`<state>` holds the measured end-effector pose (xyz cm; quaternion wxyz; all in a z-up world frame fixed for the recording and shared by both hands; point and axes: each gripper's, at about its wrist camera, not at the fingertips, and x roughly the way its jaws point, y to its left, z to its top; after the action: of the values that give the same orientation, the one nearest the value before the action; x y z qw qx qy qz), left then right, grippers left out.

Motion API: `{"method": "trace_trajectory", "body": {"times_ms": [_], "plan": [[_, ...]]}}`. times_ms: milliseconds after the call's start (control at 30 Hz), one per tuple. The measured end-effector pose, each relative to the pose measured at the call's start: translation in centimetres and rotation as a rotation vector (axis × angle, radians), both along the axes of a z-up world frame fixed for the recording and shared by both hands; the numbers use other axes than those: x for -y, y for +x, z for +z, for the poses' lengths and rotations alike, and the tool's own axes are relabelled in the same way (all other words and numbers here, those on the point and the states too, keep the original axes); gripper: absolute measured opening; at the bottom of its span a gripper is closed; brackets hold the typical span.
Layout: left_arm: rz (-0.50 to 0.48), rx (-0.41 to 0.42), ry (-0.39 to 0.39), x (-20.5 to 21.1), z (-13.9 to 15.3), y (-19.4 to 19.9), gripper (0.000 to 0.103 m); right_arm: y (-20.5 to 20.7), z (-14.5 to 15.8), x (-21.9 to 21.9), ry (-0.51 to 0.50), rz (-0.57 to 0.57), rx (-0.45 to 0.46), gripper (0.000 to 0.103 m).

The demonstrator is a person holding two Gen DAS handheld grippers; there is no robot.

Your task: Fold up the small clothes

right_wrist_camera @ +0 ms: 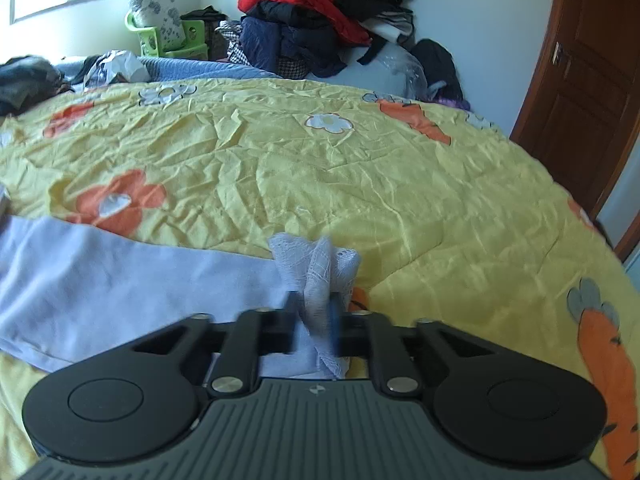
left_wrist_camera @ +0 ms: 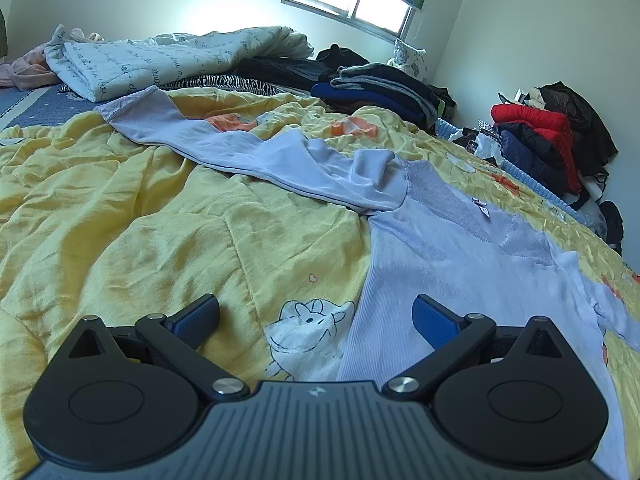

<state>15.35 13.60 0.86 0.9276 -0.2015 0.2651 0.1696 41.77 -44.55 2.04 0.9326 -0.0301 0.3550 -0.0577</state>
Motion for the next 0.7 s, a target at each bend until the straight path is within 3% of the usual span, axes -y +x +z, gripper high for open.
{"method": "trace_trajectory", "body": {"times_ms": [233, 400, 467, 567, 700], "plan": [[0.000, 0.014, -0.014, -0.2, 0.0, -0.1, 0.103, -0.5, 1.1, 0.0, 0.119, -0.019, 0.022, 0.002], [0.001, 0.027, -0.028, -0.4, -0.1, -0.3, 0.103, -2.4, 3.9, -1.2, 0.332, 0.004, 0.133, 0.003], [0.001, 0.032, -0.033, -0.4, -0.1, -0.4, 0.103, -3.9, 5.7, -3.6, 0.403, 0.081, 0.179, 0.003], [0.004, 0.040, -0.043, -0.6, -0.1, -0.5, 0.103, -7.1, 7.6, -10.2, 0.429, 0.292, 0.233, 0.003], [0.005, 0.060, -0.065, -0.9, -0.1, -0.7, 0.103, -12.3, 6.8, -20.0, 0.466, 0.609, 0.200, 0.003]]}}
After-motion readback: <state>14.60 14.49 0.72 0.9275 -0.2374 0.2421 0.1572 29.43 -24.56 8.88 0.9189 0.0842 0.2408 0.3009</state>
